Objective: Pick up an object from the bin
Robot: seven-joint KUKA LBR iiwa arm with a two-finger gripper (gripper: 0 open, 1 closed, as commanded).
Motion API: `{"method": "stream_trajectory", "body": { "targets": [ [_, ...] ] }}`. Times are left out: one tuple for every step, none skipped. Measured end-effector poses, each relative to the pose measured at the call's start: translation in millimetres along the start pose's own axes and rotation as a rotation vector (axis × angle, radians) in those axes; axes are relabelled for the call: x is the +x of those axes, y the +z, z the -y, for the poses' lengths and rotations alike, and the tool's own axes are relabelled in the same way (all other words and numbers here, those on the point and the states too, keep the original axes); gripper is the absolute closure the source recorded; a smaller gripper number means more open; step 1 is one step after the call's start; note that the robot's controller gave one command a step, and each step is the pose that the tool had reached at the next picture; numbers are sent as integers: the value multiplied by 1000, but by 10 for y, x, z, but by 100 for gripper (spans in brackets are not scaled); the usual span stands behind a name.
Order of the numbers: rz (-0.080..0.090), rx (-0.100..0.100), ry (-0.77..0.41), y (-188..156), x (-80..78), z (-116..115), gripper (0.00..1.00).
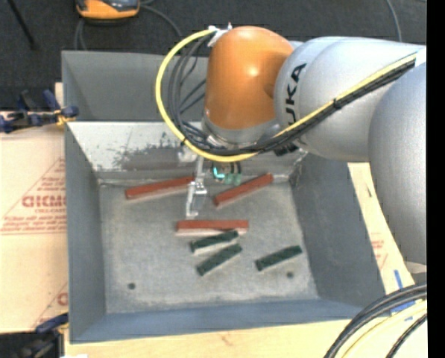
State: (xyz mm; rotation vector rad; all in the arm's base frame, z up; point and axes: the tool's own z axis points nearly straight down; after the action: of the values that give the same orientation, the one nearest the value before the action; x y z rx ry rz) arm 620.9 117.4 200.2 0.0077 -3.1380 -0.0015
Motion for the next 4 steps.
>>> {"method": "stream_trajectory", "body": {
  "targets": [
    [7, -1, 2, -50, -14, 5, 0],
    [13, -2, 1, 452, 84, 106, 0],
    [8, -1, 122, 1020, 284, 660, 0],
    [23, 1, -48, 1221, 363, 586, 100]
  ]
}}
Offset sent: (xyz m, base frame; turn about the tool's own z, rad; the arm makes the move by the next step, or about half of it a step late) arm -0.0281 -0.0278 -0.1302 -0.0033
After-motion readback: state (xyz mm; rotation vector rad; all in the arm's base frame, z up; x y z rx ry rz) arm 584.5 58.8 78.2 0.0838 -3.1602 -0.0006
